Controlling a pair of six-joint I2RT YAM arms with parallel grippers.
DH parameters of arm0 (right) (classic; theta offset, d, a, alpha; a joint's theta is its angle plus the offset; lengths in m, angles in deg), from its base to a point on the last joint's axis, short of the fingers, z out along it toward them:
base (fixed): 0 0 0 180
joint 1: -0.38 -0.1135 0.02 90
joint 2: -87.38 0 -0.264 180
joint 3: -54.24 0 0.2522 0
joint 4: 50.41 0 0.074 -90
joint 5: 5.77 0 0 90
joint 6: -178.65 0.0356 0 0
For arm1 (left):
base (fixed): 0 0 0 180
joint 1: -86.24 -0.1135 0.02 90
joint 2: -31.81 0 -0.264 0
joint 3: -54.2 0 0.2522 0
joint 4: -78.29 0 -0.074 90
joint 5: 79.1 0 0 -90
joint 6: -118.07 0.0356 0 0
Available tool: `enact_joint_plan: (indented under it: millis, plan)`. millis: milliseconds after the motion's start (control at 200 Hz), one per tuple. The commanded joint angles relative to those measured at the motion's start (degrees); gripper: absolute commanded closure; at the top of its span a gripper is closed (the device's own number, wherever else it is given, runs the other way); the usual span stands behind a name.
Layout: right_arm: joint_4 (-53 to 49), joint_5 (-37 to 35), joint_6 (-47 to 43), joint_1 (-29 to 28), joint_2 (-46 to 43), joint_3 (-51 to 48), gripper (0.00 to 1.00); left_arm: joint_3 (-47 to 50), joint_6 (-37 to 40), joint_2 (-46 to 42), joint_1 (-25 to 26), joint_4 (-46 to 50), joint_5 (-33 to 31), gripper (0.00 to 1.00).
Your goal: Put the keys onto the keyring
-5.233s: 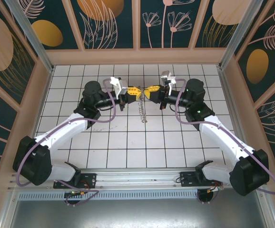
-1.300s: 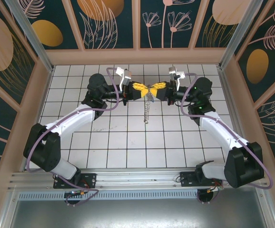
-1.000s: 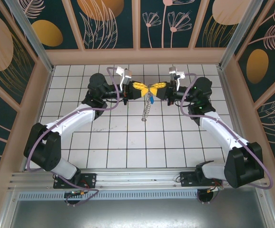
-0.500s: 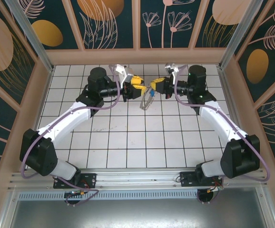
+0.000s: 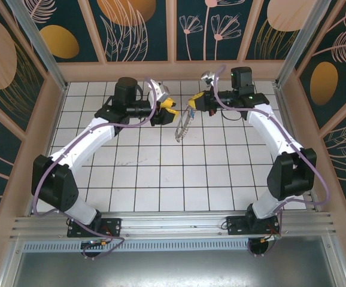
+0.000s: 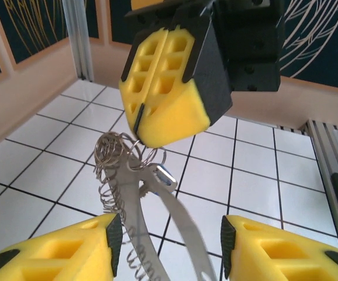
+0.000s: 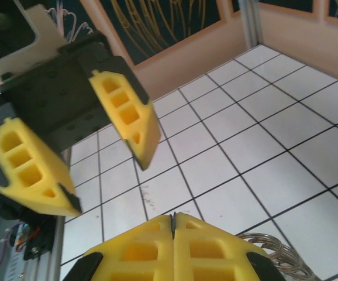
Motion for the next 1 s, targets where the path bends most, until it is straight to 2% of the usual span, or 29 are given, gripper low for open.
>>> enact_joint_plan:
  millis: [0, 250, 510, 996]
  plan:
    - [-1.92, 8.15, -2.67, 0.22, -0.2, 2.3, 1.0, -2.56, 2.47, 1.01, -0.74, 2.48, 4.21, 0.51]
    - [1.39, 12.2, -0.3, -0.04, -2.39, 0.29, 1.0, -5.52, 2.67, 4.07, -1.0, 2.83, 8.71, 0.52]
    - [2.66, 11.96, 0.43, -1.01, -3.61, -0.71, 1.0, -6.83, 1.19, 5.97, -1.03, 0.96, 12.58, 0.53]
    - [2.95, 11.88, 0.33, -2.63, -3.17, -0.71, 1.0, -6.9, -1.65, 6.38, -1.03, -3.3, 15.37, 0.55]
